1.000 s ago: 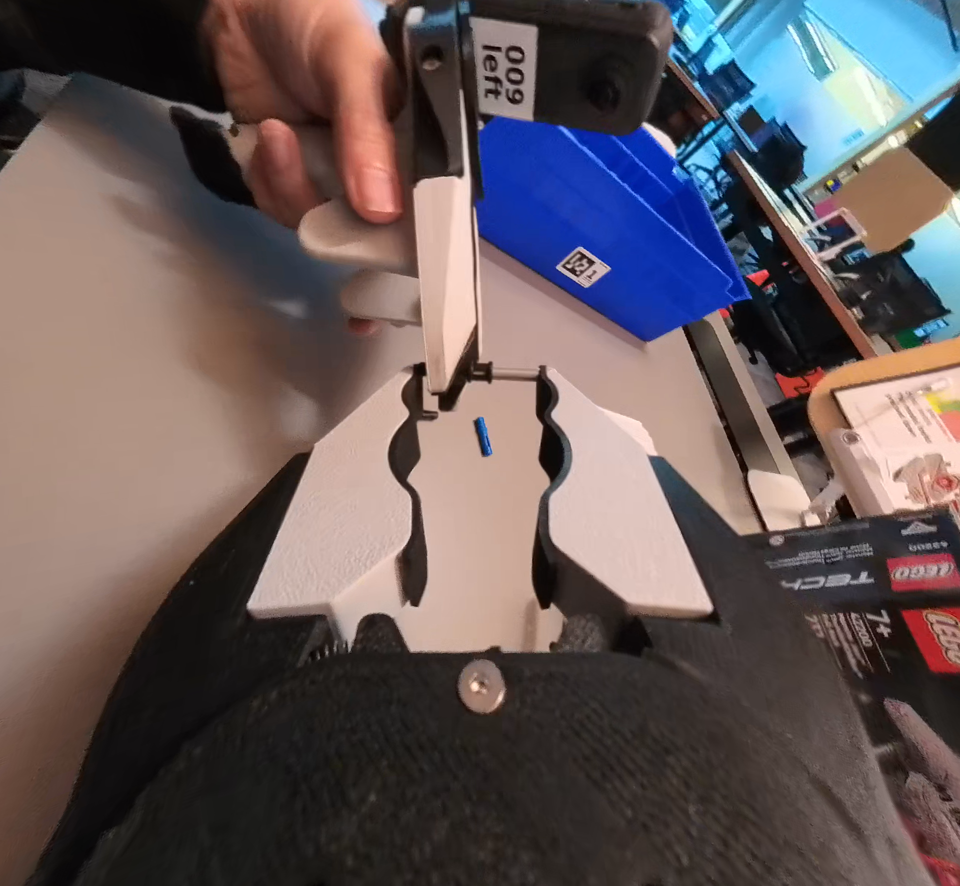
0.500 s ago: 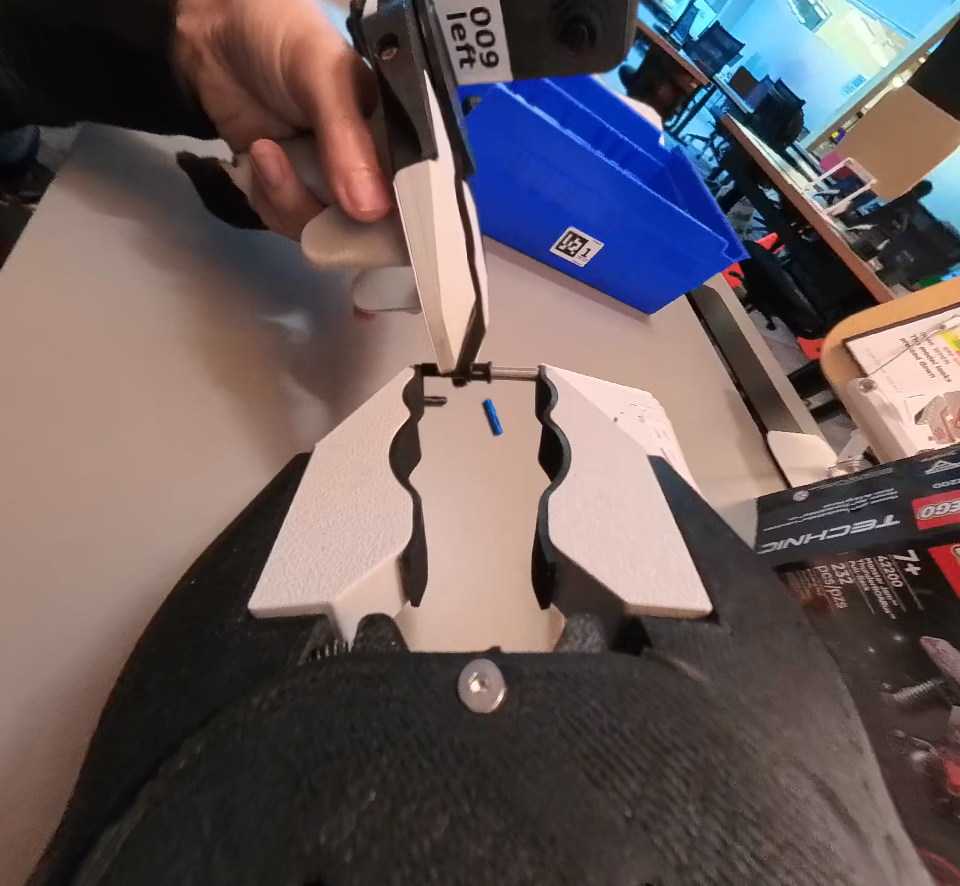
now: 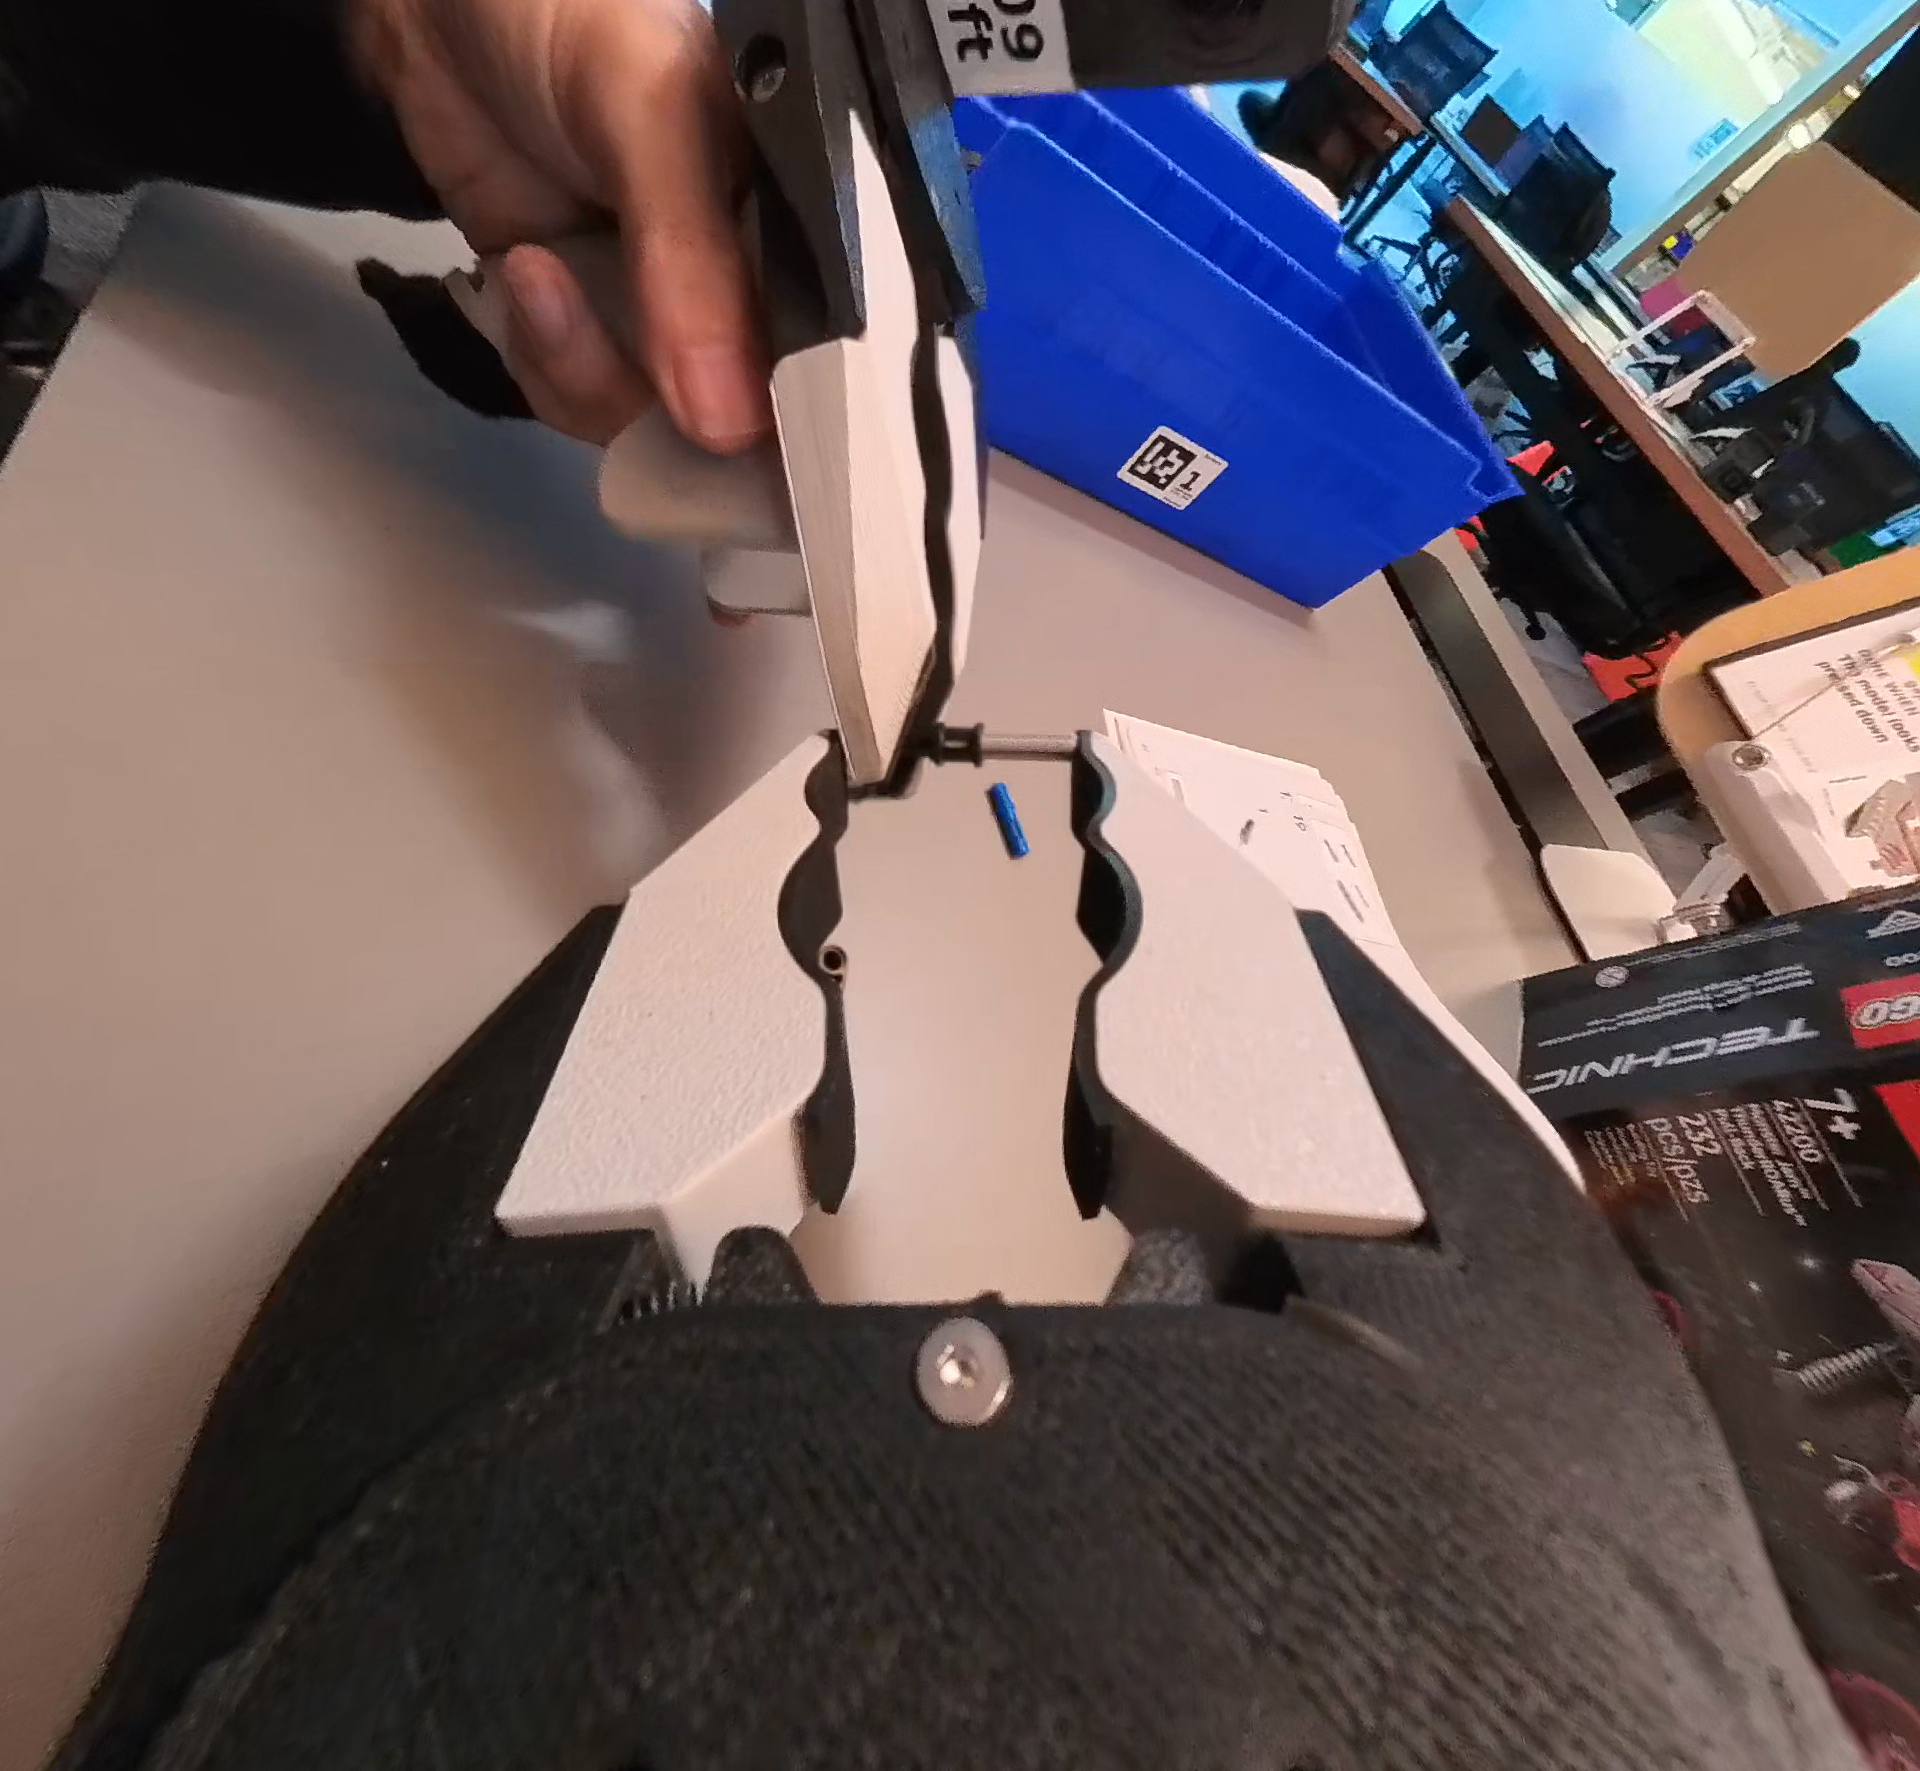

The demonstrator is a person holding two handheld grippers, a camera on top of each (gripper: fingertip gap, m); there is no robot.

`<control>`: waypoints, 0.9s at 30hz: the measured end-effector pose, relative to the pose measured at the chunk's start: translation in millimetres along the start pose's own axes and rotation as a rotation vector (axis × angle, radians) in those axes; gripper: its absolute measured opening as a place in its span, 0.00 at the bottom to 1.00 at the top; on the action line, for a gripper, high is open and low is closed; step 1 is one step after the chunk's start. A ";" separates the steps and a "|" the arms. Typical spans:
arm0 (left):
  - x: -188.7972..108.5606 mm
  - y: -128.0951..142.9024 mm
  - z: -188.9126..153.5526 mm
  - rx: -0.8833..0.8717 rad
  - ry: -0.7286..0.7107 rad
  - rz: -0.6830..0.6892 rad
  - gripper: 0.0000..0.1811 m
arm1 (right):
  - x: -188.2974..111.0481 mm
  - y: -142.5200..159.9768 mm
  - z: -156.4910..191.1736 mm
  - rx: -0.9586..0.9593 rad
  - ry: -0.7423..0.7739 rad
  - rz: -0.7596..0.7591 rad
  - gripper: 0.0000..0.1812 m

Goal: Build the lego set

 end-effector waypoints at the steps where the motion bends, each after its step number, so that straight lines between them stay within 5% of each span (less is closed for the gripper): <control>1: 0.0 0.8 2.3 0.019 -0.026 0.006 0.01 | 0.1 0.1 0.2 -0.007 0.004 0.003 0.22; 7: -5.9 14.0 27.3 0.068 -0.194 0.079 0.01 | -10.0 2.4 3.0 0.076 -0.099 0.022 0.22; 11: -10.8 20.2 38.6 0.107 -0.298 0.130 0.01 | -9.0 24.8 7.4 0.146 -0.162 0.231 0.19; 18: -8.8 26.2 43.2 0.146 -0.371 0.195 0.01 | 5.8 44.3 18.1 0.248 -0.232 0.341 0.07; 24: -7.3 26.0 42.7 0.144 -0.372 0.200 0.01 | 7.8 49.6 19.9 0.246 -0.234 0.380 0.11; 27: -6.5 27.6 42.8 0.149 -0.375 0.213 0.01 | 11.0 57.0 22.5 0.243 -0.250 0.408 0.05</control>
Point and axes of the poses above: each gripper's, where its closed fingertips meet, x out along the fingers, y out of its underside, z = x × y across the jaws, the point moved 3 cm from there along -x, back along the fingers, and after that the axes turned 13 degrees about z, right-handed, at the moved point
